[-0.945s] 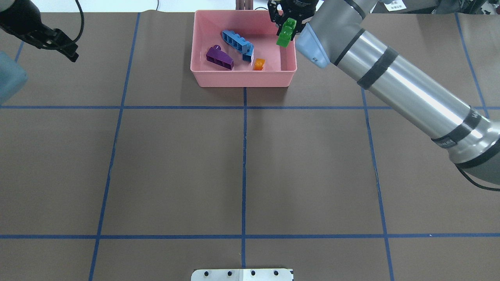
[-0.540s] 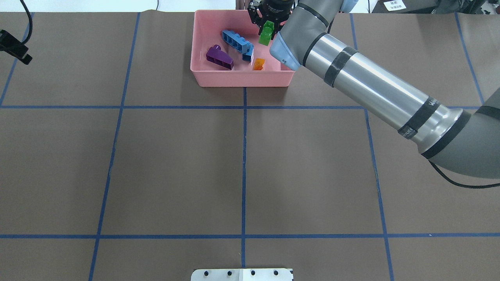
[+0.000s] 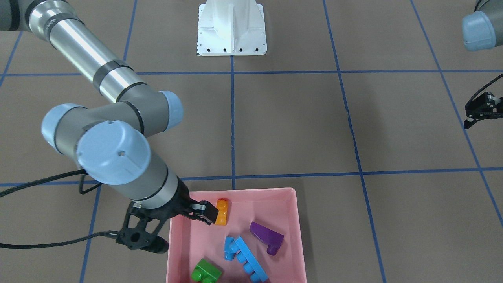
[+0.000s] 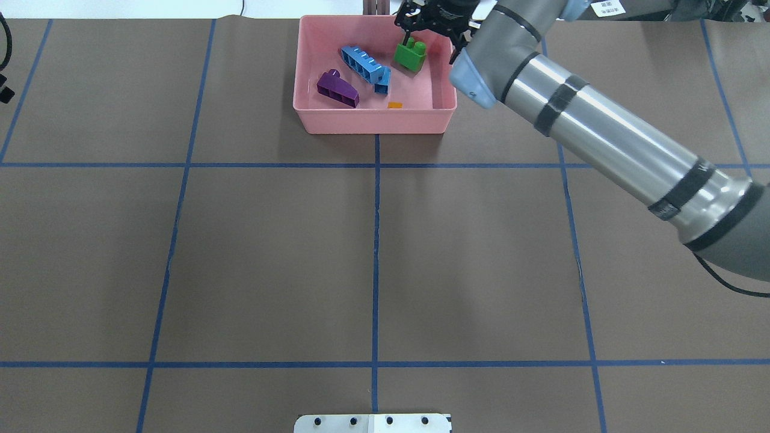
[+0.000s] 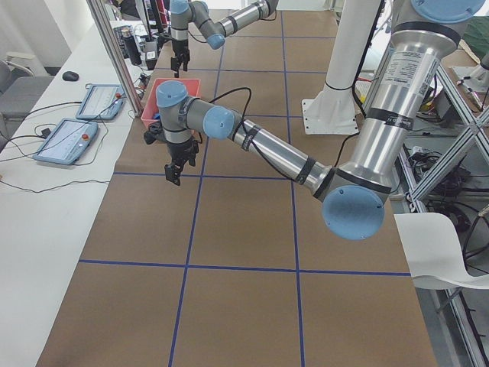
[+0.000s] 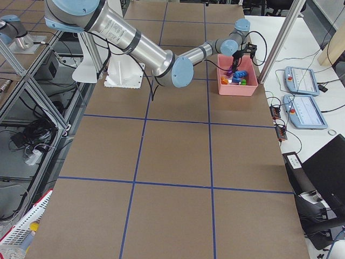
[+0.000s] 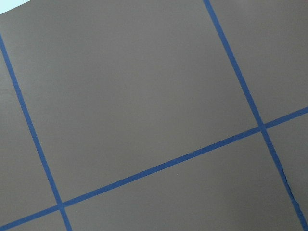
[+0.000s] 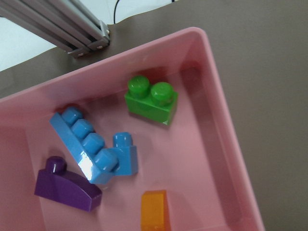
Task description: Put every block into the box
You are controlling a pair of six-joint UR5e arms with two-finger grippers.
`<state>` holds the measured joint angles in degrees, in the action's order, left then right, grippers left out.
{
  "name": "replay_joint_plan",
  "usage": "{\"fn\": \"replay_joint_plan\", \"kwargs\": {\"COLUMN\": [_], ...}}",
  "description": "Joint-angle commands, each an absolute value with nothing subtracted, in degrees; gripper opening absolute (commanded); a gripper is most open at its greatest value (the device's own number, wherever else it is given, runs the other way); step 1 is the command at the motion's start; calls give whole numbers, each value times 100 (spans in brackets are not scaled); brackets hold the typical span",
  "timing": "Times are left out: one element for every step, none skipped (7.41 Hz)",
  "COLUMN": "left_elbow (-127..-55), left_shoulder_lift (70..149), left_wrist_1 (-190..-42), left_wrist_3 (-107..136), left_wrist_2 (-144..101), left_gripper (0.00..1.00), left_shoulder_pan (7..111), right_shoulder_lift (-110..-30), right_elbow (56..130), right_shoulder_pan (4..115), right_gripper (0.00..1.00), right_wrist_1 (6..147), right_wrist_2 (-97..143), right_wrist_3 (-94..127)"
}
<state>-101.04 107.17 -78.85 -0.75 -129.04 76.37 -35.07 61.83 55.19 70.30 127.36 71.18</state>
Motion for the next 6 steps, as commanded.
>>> {"fn": "replay_joint_plan", "kwargs": {"left_elbow": [-9837, -9661, -9590, -9563, -9554, -9562], "left_shoulder_lift": [10644, 10644, 10644, 10565, 10486, 10364], "left_wrist_1": [-7893, -7893, -7884, -7892, -7884, -7884], "left_wrist_3": [-446, -640, -729, -738, -738, -738], "left_wrist_2": [-12972, -13173, -13218, -13227, -13228, -13236], "left_gripper": [100, 100, 100, 100, 100, 100], "left_shoulder_pan": [7830, 8022, 8129, 8234, 8288, 8349], "right_shoulder_lift": [-5424, -6119, -7127, -8129, -8922, -9382], "right_elbow": [7922, 8328, 8950, 9530, 9788, 9739], "right_shoulder_pan": [6349, 6859, 7221, 7555, 7863, 8179], "right_gripper": [100, 100, 100, 100, 100, 100], "right_wrist_1": [7084, 7075, 7075, 7084, 7084, 7171], "right_wrist_2": [13478, 13883, 13956, 13974, 13957, 13957], "right_wrist_3": [6420, 5816, 5061, 4332, 3428, 2349]}}
